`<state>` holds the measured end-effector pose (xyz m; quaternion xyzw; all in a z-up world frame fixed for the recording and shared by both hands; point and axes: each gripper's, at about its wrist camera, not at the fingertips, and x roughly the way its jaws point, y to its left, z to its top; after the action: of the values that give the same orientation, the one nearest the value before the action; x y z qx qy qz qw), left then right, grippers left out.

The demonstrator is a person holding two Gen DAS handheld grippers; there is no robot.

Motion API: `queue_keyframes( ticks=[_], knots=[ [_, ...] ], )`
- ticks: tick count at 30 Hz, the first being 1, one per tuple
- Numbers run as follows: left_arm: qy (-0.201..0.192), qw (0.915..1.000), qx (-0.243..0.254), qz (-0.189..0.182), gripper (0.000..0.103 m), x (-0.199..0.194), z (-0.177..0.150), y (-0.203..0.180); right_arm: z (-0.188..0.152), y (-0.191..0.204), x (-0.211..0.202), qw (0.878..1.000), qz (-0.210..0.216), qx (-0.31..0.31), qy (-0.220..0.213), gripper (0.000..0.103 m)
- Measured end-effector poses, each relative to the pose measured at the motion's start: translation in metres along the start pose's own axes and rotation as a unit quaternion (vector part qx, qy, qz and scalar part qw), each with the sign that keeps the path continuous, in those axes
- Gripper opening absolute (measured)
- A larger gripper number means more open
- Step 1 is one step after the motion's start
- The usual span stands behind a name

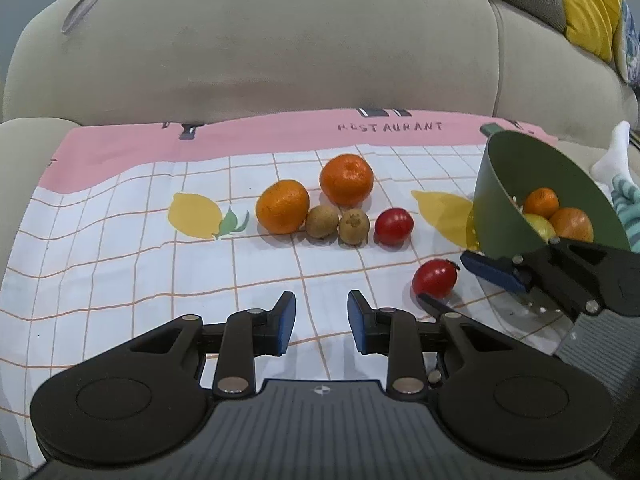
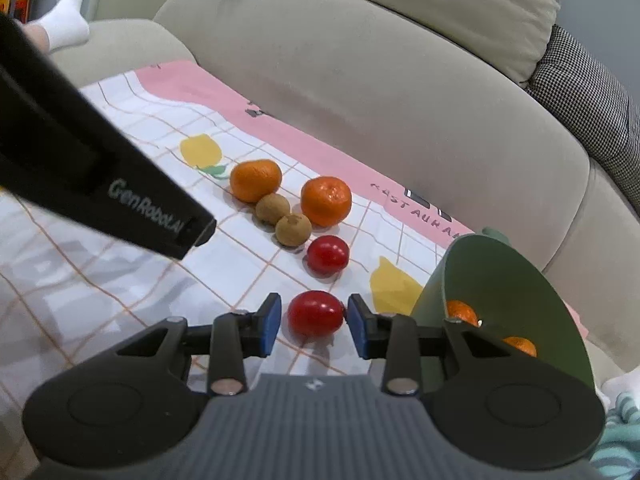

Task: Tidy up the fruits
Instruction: 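Move the right gripper to a red cherry tomato and close on it, then grasp a mandarin with the left gripper while the right gripper holds the tomato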

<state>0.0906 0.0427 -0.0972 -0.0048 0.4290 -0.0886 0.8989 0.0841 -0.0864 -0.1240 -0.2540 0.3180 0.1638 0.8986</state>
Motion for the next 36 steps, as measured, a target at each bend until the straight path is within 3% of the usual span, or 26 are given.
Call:
queue_keyframes(
  ticks=[13, 26, 33, 36],
  knots=[
    [-0.007, 1.0000, -0.005, -0.003, 0.036, 0.011, 0.003, 0.004, -0.003, -0.001, 0.020, 1.000, 0.005, 0.005, 0.013, 0.032],
    [-0.032, 0.9967, 0.058, 0.047, 0.036, 0.035, 0.021, 0.004, 0.004, -0.003, 0.027, 1.000, 0.015, -0.001, -0.006, 0.031],
    [-0.020, 0.9964, 0.065, 0.051, 0.041, 0.054, 0.026, 0.013, 0.006, -0.004, 0.032, 1.000, 0.021, 0.000, -0.003, 0.031],
    [-0.022, 0.9934, 0.094, 0.062, 0.045, 0.061, 0.026, 0.011, 0.007, -0.004, 0.033, 1.000, 0.021, -0.004, -0.006, 0.031]
  ],
)
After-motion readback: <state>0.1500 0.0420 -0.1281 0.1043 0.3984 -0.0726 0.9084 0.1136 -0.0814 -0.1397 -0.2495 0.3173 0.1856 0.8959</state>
